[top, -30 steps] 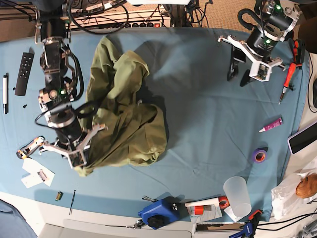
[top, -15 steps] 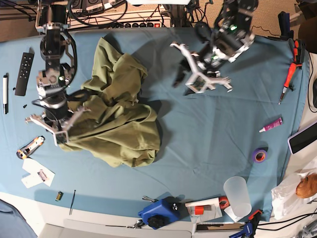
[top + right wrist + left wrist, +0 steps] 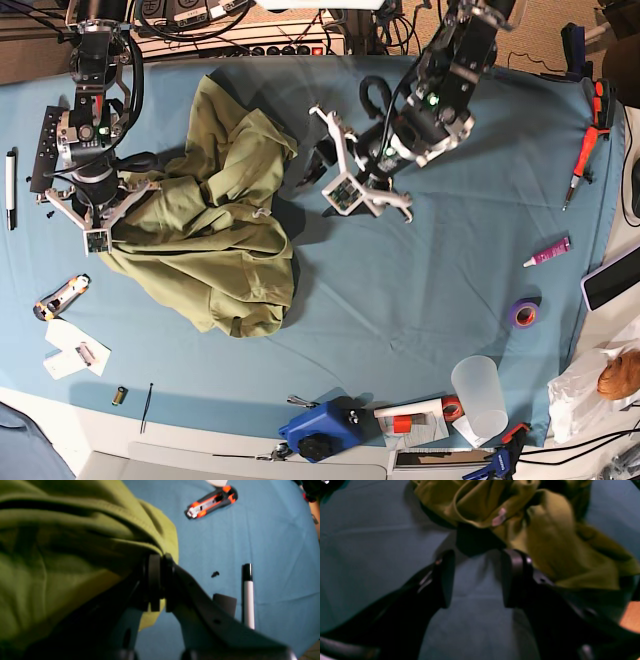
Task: Layout the t-shirt on the table in an organized manner, then fold the t-shirt properly
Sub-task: 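Reach the left gripper into the shirt pile and grasp fabric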
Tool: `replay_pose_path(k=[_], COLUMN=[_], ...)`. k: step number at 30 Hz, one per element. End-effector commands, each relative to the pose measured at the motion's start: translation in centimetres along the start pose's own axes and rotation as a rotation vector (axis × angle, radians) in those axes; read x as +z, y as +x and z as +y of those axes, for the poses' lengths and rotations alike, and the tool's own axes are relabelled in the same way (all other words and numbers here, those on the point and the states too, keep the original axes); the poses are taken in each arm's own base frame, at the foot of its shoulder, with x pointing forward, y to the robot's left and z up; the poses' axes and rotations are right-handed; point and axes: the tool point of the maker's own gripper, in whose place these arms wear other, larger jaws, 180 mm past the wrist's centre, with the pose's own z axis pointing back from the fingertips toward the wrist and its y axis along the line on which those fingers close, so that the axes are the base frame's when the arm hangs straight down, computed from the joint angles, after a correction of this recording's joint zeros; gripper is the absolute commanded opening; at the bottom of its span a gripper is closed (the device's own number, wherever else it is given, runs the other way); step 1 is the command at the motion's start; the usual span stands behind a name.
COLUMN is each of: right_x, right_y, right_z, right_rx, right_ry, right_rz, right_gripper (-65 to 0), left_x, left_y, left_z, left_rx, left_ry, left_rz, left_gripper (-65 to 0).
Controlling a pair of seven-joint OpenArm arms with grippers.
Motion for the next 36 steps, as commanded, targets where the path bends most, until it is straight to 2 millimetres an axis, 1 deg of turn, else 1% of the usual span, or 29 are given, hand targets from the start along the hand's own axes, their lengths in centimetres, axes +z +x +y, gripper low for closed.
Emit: replay_pose_path(k=[1, 5, 8, 10, 13, 15, 19, 21, 24, 30, 32, 33, 34, 35, 36], right_x=[0.2, 0.2, 0.2, 0.3, 0.3, 0.3, 0.3, 0.3, 0.3, 0.3, 0.3, 0.3, 0.3, 0.3, 0.3], right_y=[1.4, 1.3, 1.2, 1.1, 1.0, 0.9, 0.9, 0.9, 0.8, 0.8, 0.9, 0.9, 0.8, 0.8, 0.8], right_z=[-1.0, -0.9, -0.1, 0.4, 1.0, 1.2, 1.3, 1.2, 1.1, 1.0, 1.0, 1.0, 1.0, 1.0, 1.0], right_rx=[0.003, 0.000, -0.023, -0.038, -0.054, -0.058, -0.045, -0.037, -0.030, -0.029, -0.029, -0.030, -0.029, -0.029, -0.029], right_ry=[-0.027, -0.027, -0.014, -0.005, 0.006, 0.008, 0.013, 0.006, -0.001, -0.003, -0.004, -0.003, -0.003, -0.003, -0.003], right_rz=[-0.046, -0.045, -0.041, -0.040, -0.037, -0.036, -0.034, -0.033, -0.031, -0.031, -0.031, -0.031, -0.031, -0.031, -0.031], right_gripper=[-65.0, -65.0, -65.0, -65.0, -65.0, -65.0, -65.0, -65.0, -65.0, -65.0, -65.0, -65.0, -65.0, -65.0, -65.0], left_x=[-0.3, -1.6, -2.5, -3.3, -4.9, -6.0, -7.5, -7.8, -8.2, -9.5, -9.8, -9.9, -10.0, -10.1, -10.2], left_y=[1.8, 3.2, 4.1, 4.3, 4.0, 3.7, 3.6, 3.9, 3.9, 1.6, 1.3, 1.4, 1.6, 1.9, 2.1], left_z=[0.2, 0.5, 0.4, 0.2, -0.1, 0.5, 2.7, 3.1, 3.1, 2.2, 2.0, 2.0, 2.1, 2.1, 2.1], left_rx=[-0.012, -0.056, -0.071, -0.078, -0.070, -0.048, -0.006, 0.011, 0.031, 0.061, 0.072, 0.076, 0.083, 0.087, 0.085], left_ry=[-0.005, -0.027, -0.045, -0.058, -0.073, -0.055, 0.018, 0.022, 0.011, -0.021, -0.024, -0.022, -0.012, -0.009, -0.010], left_rz=[-0.055, -0.073, -0.083, -0.081, -0.058, -0.037, -0.010, -0.013, -0.010, 0.058, 0.062, 0.060, 0.054, 0.049, 0.044], left_gripper=[-34.3, -34.3, -34.3, -34.3, -34.4, -34.4, -34.4, -34.4, -34.3, -34.3, -34.5, -34.9, -37.2, -41.0, -46.4])
